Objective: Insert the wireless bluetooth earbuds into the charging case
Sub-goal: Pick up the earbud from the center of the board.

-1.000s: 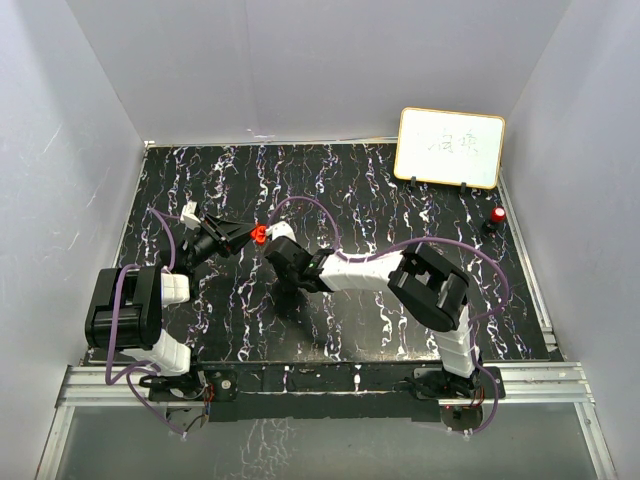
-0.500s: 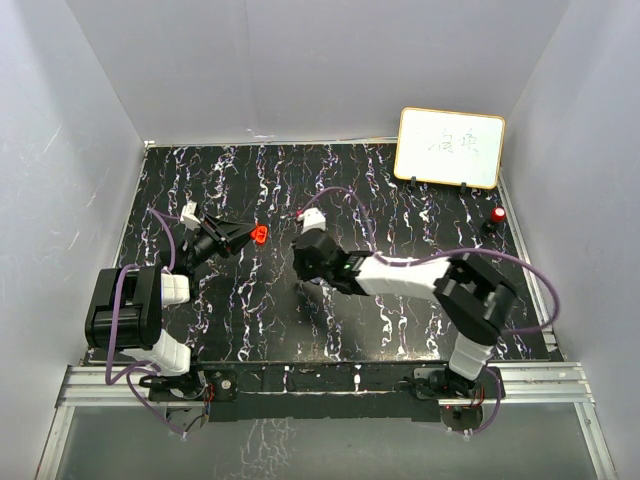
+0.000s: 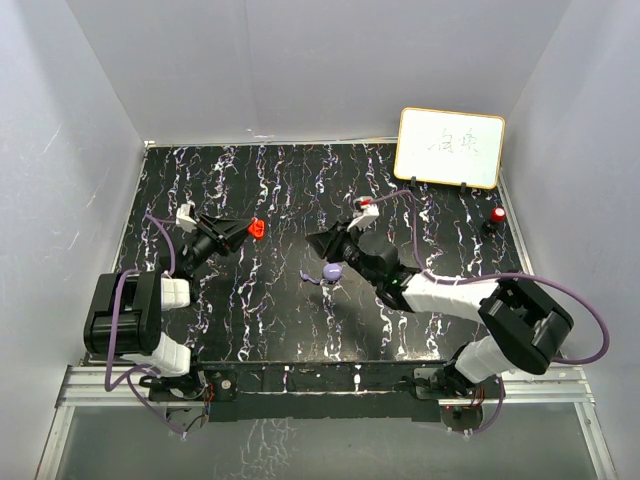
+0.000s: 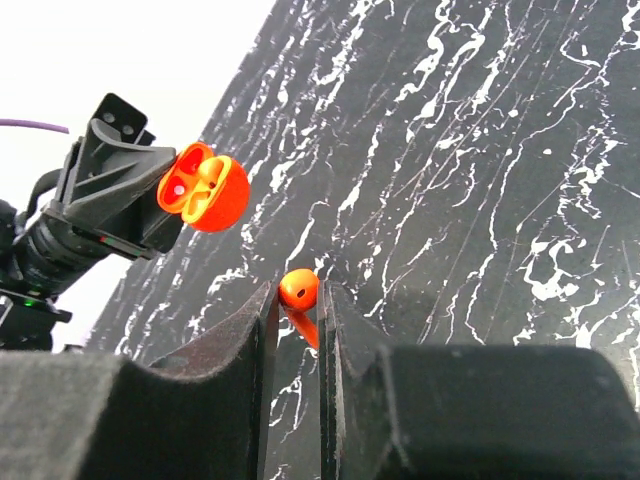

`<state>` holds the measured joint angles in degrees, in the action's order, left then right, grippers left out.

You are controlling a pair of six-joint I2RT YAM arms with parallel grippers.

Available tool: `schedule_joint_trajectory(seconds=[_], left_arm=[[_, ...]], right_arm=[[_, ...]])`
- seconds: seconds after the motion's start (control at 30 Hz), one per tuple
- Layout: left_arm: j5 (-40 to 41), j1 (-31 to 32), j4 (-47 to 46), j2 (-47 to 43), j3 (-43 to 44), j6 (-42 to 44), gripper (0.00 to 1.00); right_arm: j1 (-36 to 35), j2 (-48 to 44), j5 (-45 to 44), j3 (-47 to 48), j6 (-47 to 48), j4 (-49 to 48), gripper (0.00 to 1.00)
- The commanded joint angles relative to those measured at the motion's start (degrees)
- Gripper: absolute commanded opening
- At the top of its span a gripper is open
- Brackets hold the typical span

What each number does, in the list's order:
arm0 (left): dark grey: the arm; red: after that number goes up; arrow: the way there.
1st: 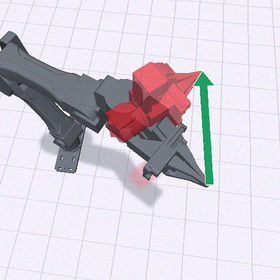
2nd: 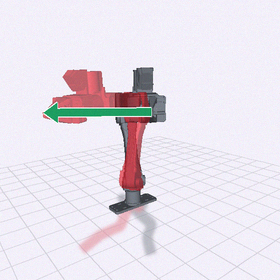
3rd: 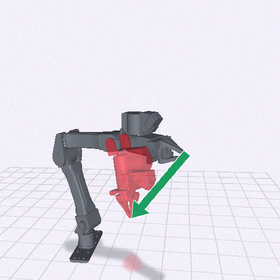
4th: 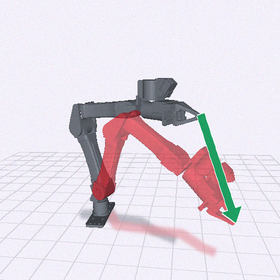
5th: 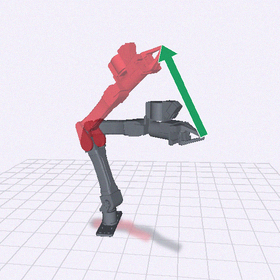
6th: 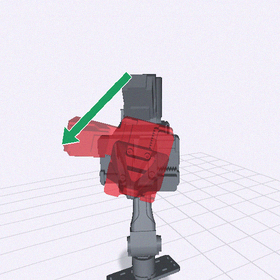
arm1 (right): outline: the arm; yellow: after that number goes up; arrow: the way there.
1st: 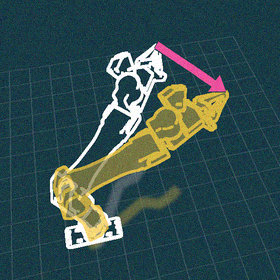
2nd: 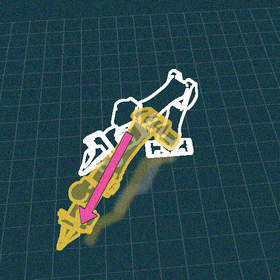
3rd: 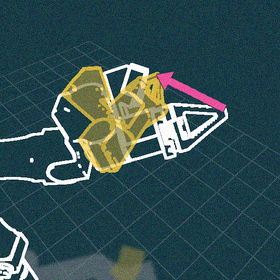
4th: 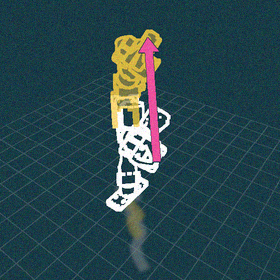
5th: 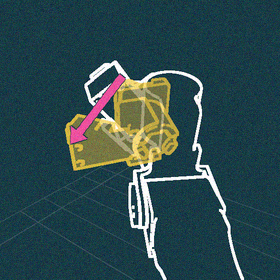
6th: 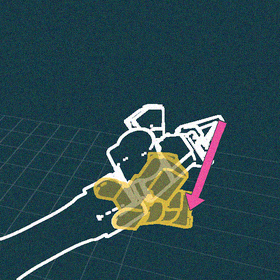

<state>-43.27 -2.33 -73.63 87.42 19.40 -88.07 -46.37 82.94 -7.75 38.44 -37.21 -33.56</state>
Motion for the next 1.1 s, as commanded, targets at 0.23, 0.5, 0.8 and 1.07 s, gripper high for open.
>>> schedule_joint_trajectory(seconds=[0.23,0.5,0.8,1.07], left_arm=[[8.86,7.99,-2.41,-3.27,4.44,-3.22,0.0],[11.91,13.6,-10.51,2.08,5.3,-8.41,0.0],[12.33,17.12,-14.84,6.36,7.15,-11.15,0.0],[12.41,19.2,-11.74,4.97,7.42,-9.57,0.0]], right_arm=[[1.02,-1.61,0.44,-10.39,-4.35,-35.54,0.05],[1.12,1.37,1.34,-12.11,-0.24,-48.26,0.05],[1.37,9.65,5.47,-11.37,0.21,-60.97,0.02],[1.63,12.9,5.38,-11.63,0.43,-66.2,0.01]])
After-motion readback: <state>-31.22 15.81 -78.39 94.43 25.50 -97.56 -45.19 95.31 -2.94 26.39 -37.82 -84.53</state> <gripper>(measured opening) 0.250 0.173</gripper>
